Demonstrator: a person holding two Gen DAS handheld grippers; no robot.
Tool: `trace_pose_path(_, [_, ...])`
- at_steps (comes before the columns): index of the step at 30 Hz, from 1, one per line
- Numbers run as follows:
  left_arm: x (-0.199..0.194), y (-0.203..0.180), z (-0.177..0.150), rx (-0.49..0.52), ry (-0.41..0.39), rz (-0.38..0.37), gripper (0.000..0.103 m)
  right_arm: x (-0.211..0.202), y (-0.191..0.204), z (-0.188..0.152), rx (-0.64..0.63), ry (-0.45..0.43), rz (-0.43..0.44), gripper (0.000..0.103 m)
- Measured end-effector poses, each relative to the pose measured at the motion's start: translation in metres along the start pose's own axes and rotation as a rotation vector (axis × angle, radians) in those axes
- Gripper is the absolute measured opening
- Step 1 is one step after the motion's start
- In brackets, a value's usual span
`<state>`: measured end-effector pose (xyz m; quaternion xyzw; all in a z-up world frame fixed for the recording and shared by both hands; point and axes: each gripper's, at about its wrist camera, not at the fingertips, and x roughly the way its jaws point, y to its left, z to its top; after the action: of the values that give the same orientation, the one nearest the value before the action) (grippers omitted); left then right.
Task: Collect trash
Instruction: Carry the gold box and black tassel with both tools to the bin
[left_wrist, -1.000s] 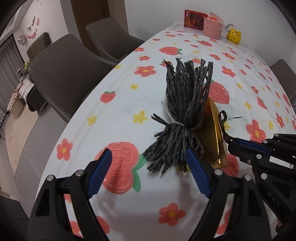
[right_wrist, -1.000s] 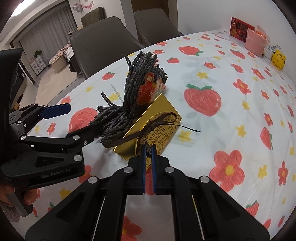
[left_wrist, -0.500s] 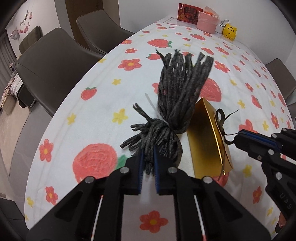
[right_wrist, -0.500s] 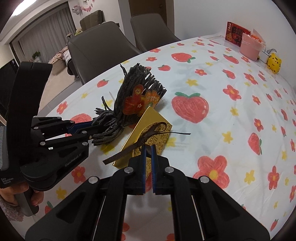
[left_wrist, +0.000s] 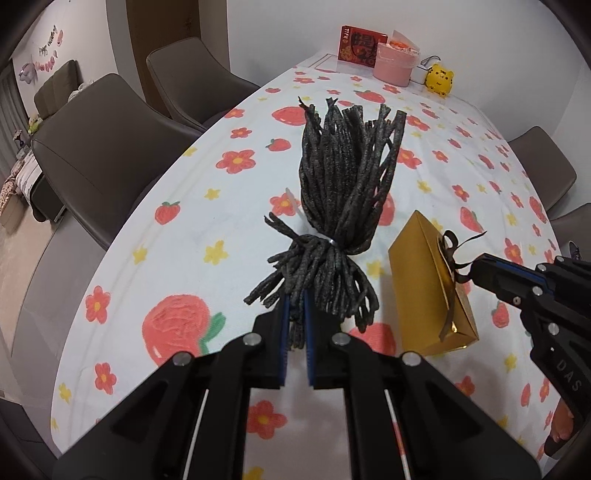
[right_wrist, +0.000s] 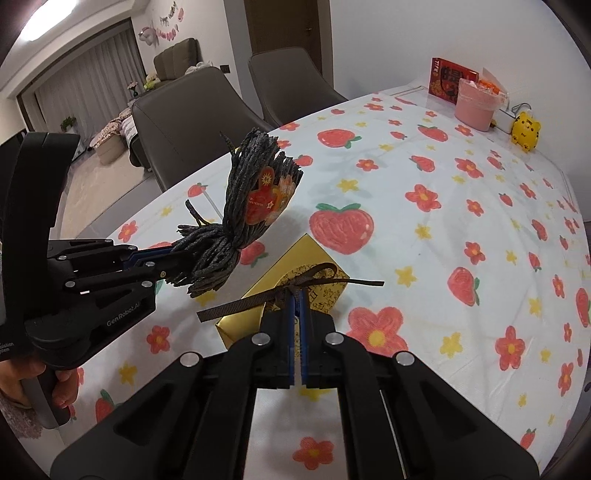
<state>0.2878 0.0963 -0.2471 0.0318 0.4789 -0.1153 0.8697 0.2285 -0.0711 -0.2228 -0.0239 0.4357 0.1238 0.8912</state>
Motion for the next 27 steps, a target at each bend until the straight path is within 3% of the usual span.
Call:
trace_pose_path(12, [-0.037, -0.094, 0.017, 0.112, -0.054, -0.078, 0.008, -0.076, -0.065, -0.020, 0.073, -0.082, -0.091, 0.001])
trace_pose_path(18, [-0.053, -0.171, 0.021, 0.194, -0.076, -0.129, 0.008, -0.127, -0.117, -0.047, 0.133, -0.117, -0.167, 0.001])
trace_pose_path(27, [-0.071, -0.317, 0.009, 0.308, -0.094, -0.237, 0.008, -0.208, -0.208, -0.110, 0.247, -0.137, -0.302, 0.001])
